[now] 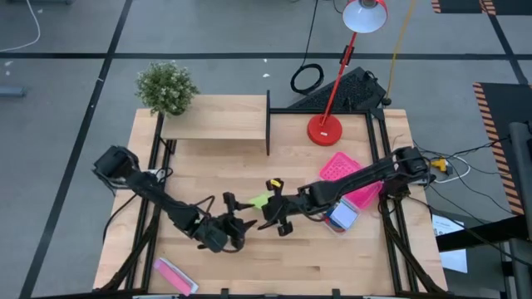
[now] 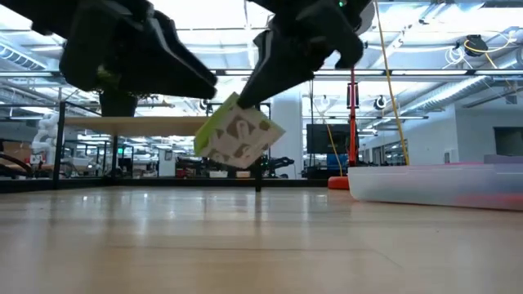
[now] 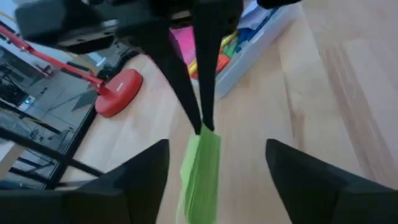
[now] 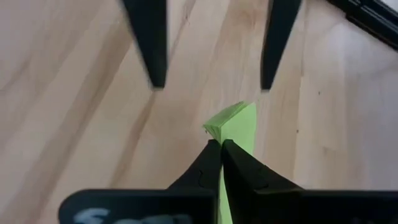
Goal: Pack school essentials
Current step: Put the green sticky notes into the pink supply box
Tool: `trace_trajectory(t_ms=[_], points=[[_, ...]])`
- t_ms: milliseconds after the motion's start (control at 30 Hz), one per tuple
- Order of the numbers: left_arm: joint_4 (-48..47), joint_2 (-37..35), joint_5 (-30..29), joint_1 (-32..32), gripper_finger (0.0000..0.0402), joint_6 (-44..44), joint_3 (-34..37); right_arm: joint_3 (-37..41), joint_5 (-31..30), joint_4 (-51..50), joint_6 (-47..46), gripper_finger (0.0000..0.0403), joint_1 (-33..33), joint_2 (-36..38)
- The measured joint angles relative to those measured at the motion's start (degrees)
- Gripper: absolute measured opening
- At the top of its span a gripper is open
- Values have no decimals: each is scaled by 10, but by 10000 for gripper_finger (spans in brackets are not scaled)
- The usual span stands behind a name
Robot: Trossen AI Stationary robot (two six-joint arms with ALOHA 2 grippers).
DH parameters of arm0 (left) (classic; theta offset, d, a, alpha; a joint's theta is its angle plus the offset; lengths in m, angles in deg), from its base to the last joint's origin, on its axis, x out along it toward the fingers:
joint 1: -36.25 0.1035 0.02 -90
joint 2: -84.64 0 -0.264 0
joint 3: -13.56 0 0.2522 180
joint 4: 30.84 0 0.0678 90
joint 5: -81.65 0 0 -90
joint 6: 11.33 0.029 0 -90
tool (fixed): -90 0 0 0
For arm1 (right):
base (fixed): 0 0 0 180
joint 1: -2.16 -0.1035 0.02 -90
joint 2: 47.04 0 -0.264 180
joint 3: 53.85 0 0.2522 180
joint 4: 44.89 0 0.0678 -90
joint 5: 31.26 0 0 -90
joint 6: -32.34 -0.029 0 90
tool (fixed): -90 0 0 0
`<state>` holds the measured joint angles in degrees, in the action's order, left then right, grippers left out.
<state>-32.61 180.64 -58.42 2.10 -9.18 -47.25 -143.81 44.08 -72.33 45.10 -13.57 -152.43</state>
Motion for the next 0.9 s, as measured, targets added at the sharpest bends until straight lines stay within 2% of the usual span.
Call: trace_trajectory(t_ms=[133,233,433,667,700,800,900], points=[[45,23,-6,12,284,17,0,0,5,-21,-46,4,0,19],[45,29,-4,27,268,22,0,0,34,-28,-69,5,0,31],[47,32,45,51,178,27,0,0,76,-36,-88,5,0,47],[62,31,90,63,26,75,0,1,60,-57,-126,9,-11,60],[70,30,92,64,17,82,0,1,49,-68,-139,13,-14,64],[93,30,92,65,22,120,0,0,38,-130,-179,46,-28,90],[119,30,96,68,20,169,-2,0,-16,-192,-231,92,-57,120]])
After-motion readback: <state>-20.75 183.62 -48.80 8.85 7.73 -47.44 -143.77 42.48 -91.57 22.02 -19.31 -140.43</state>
